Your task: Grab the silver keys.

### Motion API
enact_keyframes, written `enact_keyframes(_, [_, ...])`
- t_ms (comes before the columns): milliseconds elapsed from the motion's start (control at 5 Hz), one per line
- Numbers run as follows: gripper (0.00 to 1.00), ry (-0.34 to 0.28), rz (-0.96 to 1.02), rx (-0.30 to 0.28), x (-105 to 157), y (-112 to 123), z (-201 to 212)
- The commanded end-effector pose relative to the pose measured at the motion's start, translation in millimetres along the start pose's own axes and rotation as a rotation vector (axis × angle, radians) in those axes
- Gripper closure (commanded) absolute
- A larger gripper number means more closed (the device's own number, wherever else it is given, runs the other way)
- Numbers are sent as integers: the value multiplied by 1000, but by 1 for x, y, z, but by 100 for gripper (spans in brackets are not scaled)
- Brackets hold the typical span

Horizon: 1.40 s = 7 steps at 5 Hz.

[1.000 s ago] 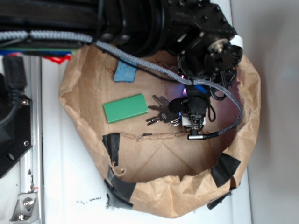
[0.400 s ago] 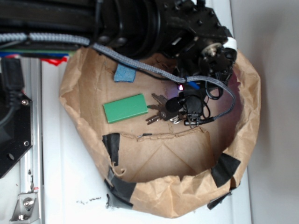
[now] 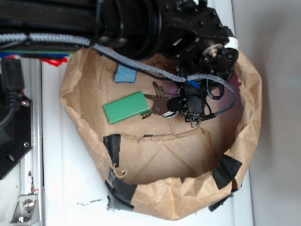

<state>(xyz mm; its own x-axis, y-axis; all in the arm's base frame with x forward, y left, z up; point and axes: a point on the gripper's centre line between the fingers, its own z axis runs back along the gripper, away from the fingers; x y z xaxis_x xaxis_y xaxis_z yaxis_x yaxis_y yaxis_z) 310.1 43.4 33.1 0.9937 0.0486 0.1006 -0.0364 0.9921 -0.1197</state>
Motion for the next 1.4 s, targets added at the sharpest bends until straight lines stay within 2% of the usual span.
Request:
enact_keyframes(0, [100,-62,-26,16,9,-8,18])
enact_keyframes(200, [100,-57,-32,32,9,-7,22])
enact_keyframes(400, [100,-21,-47,28,-1,-8,61])
enact_keyframes(600, [100,-102,-231,-194,-47,-8,116])
enact_keyframes(800, [100,-93,-263,-227,-54,-8,153])
enact_keyframes(1000, [100,-61,-241,-181,-47,-10,140])
enact_keyframes(1200, [100,-60,-234,-122,-44,-18,133])
